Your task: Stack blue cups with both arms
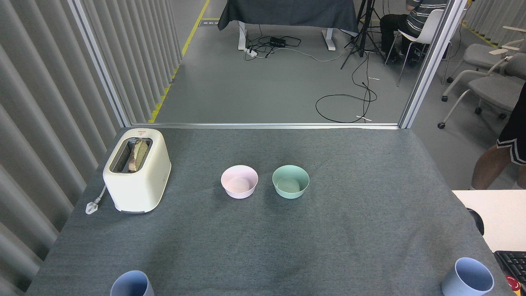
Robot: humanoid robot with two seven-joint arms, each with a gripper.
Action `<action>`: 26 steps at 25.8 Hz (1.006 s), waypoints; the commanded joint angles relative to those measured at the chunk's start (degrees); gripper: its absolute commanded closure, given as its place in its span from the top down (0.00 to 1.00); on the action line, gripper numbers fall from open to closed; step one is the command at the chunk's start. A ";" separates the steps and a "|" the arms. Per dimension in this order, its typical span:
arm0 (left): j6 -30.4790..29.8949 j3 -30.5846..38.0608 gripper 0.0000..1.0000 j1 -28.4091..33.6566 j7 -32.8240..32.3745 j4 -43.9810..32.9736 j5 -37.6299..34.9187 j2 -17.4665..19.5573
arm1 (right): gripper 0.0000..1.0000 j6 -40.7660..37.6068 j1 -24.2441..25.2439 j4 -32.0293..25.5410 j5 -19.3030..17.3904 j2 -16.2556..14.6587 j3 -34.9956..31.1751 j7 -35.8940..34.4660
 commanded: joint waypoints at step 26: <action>0.06 -2.90 0.88 -10.43 -0.21 9.15 -0.05 0.02 | 1.00 3.25 -0.44 2.12 0.04 -0.39 4.30 0.10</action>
